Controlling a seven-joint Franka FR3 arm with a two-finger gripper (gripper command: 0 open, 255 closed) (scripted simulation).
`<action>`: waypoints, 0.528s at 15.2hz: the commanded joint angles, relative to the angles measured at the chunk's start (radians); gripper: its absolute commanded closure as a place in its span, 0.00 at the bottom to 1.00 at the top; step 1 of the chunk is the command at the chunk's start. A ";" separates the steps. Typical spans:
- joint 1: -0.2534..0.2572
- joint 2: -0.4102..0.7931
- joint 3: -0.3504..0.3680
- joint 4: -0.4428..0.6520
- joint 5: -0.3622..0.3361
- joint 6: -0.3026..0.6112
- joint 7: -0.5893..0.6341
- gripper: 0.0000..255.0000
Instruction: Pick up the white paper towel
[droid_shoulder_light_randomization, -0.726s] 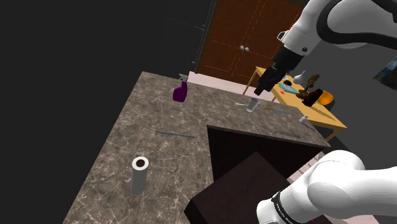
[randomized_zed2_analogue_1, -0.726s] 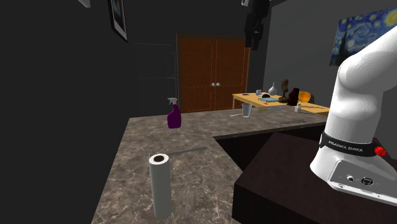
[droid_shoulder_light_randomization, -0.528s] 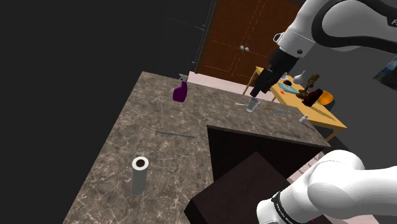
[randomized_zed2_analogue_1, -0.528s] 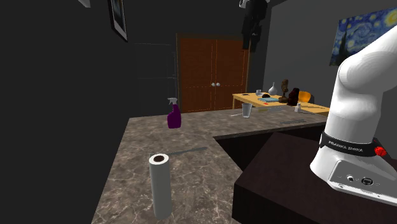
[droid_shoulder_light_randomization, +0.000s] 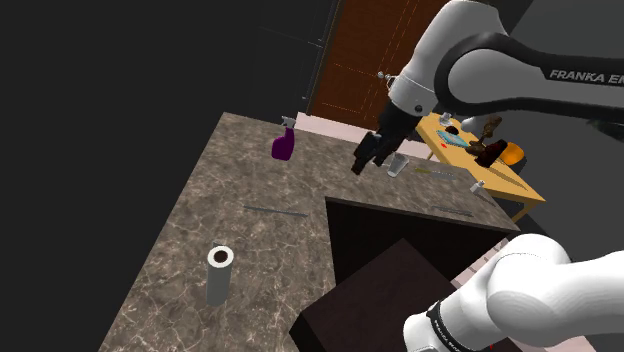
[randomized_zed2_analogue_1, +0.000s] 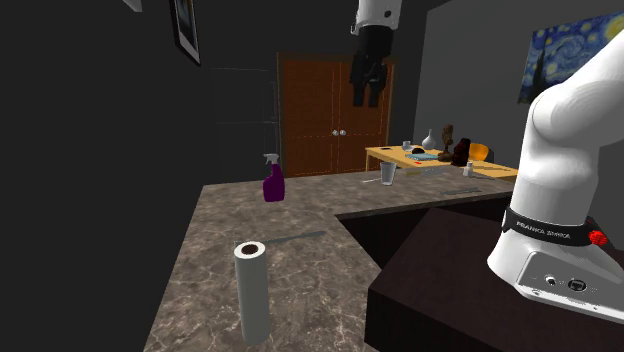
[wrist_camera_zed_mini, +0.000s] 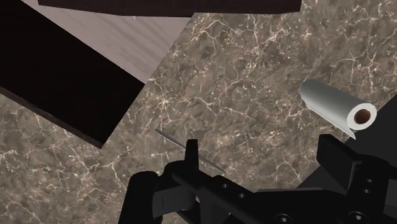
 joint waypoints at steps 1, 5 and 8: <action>0.013 0.037 0.033 -0.014 0.017 0.055 0.034 0.00; 0.038 0.136 0.104 -0.019 0.044 0.167 0.107 0.00; 0.052 0.225 0.158 -0.008 0.052 0.249 0.165 0.00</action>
